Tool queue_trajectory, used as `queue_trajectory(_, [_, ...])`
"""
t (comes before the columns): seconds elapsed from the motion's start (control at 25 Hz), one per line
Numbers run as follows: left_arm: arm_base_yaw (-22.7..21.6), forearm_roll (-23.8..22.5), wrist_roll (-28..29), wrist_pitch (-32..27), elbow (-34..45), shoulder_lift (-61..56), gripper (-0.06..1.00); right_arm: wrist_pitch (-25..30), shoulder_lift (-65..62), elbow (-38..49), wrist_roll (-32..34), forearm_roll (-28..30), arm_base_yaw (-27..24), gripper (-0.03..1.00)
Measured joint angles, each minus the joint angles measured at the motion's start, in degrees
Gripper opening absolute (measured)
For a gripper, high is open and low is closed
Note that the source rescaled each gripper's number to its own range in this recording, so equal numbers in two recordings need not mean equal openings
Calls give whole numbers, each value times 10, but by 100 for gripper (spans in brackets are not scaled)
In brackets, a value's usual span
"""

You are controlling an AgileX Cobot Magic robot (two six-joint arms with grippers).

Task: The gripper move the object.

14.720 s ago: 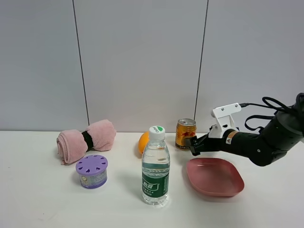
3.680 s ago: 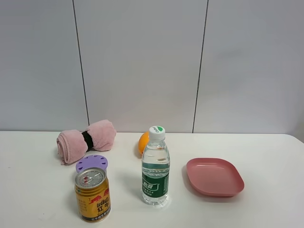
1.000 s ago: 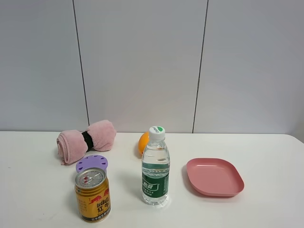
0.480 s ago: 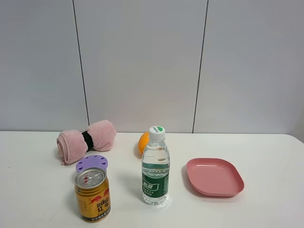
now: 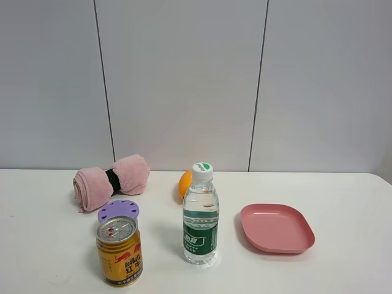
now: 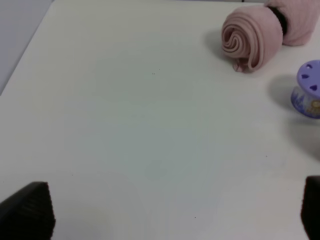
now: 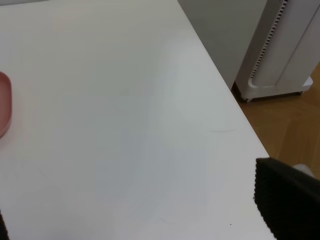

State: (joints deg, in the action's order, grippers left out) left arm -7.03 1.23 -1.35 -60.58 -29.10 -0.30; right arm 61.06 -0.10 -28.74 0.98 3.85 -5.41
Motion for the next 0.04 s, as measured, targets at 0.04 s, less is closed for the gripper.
queue_trajectory(0.04, [0,0,0,0,0,0,100,0,0,0,0,0,0,99])
